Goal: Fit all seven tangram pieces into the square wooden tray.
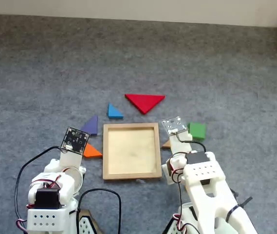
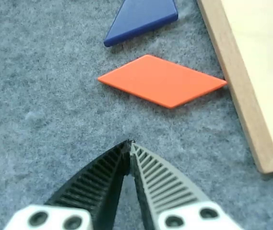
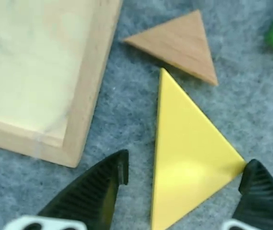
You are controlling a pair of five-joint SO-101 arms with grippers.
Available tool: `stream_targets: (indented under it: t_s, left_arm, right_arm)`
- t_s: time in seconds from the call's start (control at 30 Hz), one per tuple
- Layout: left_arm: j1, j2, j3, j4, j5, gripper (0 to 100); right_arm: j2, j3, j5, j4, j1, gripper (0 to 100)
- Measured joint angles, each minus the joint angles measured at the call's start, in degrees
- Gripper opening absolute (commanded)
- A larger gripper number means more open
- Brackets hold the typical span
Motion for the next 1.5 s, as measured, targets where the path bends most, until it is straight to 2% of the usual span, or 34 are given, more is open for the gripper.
stream_targets:
  t_s: [0.77,1.1,1.5]
  left_arm:
    - [0.0,0.0,0.0,0.0,0.0,1]
    - [0.0,0.0,0.0,0.0,0.0,1]
    - [0.0,0.0,0.0,0.0,0.0,1]
  right_arm:
    - [0.18,-4.48,0.0,5.27,1.32,35.3]
    - [20.75,-15.91,-2.11,8.0,1.41,35.3]
    - [22.33,-17.85,-2.11,5.8,1.41,35.3]
